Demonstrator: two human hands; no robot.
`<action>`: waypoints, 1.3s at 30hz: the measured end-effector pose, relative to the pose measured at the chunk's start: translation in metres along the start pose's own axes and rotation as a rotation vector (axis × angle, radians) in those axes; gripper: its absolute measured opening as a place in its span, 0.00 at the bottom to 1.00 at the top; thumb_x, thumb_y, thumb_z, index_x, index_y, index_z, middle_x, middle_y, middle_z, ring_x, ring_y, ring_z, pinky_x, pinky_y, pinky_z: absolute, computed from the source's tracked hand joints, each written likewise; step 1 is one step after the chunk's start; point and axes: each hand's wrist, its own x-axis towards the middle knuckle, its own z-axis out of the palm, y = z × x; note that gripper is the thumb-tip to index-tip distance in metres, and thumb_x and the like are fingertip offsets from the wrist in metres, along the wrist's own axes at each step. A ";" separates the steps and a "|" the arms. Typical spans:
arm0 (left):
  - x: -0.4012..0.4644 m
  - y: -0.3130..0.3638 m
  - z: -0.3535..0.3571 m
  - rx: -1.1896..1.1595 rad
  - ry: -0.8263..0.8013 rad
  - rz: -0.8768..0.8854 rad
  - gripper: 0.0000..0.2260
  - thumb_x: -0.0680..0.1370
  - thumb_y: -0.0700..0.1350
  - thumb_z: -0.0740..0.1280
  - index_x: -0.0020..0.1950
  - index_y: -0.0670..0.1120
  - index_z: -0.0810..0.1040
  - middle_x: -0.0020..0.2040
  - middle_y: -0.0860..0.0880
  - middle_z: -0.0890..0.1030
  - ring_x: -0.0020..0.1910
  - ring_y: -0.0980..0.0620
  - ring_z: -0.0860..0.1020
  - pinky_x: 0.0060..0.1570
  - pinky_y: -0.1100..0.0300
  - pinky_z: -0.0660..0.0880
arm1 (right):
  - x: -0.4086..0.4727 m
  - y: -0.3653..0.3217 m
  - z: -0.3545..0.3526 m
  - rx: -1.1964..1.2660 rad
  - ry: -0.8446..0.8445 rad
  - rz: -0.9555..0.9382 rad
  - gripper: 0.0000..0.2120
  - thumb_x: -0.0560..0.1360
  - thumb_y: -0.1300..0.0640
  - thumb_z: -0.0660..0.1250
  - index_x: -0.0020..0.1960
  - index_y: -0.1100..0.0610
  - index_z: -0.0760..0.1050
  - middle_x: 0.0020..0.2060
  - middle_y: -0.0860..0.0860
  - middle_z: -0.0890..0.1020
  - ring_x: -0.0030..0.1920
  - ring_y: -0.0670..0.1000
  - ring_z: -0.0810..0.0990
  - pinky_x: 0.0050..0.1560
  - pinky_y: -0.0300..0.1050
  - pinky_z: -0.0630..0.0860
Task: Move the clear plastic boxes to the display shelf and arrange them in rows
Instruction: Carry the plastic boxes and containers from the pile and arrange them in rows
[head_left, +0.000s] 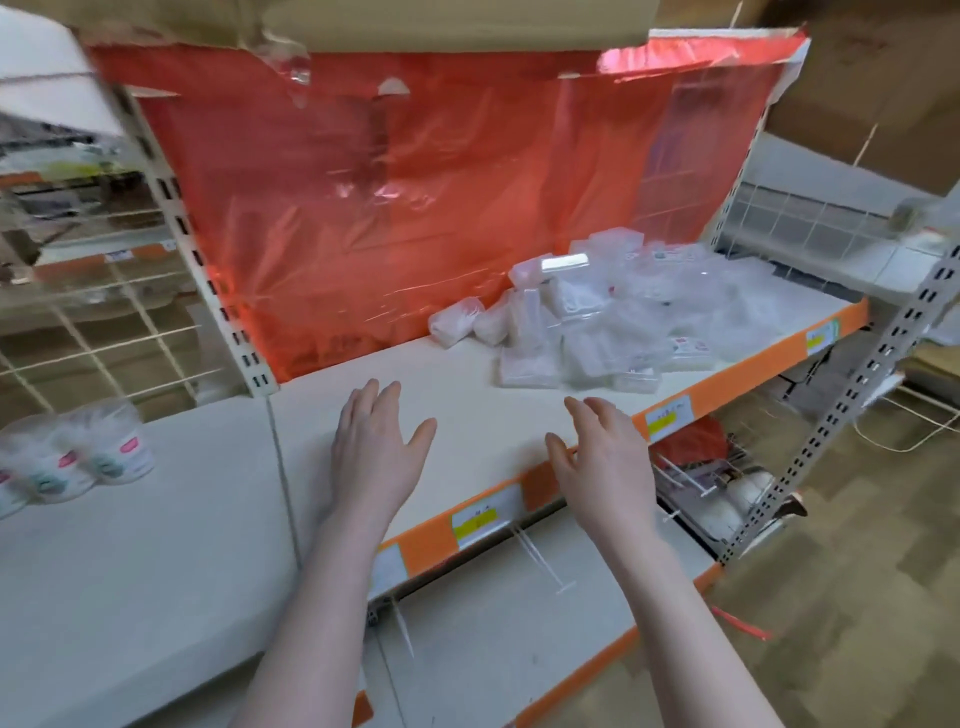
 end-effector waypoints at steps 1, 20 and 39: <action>0.012 0.007 0.005 -0.004 -0.002 0.010 0.27 0.79 0.54 0.61 0.75 0.45 0.60 0.77 0.46 0.57 0.76 0.48 0.52 0.72 0.53 0.53 | 0.009 0.008 0.003 -0.013 0.004 -0.002 0.18 0.66 0.57 0.66 0.52 0.66 0.78 0.43 0.62 0.80 0.43 0.64 0.80 0.43 0.54 0.77; 0.084 0.108 0.086 -0.018 0.112 -0.233 0.27 0.79 0.53 0.61 0.75 0.45 0.61 0.77 0.46 0.57 0.76 0.48 0.52 0.72 0.54 0.52 | 0.154 0.143 0.038 0.076 -0.105 -0.072 0.20 0.67 0.61 0.73 0.56 0.67 0.76 0.50 0.65 0.79 0.51 0.66 0.77 0.50 0.56 0.75; 0.088 0.146 0.092 0.035 0.128 -0.202 0.26 0.79 0.53 0.62 0.74 0.46 0.62 0.76 0.47 0.59 0.75 0.49 0.55 0.71 0.57 0.55 | 0.186 0.162 0.031 -0.030 -0.431 -0.033 0.22 0.71 0.55 0.65 0.62 0.63 0.69 0.54 0.60 0.75 0.55 0.61 0.71 0.52 0.50 0.66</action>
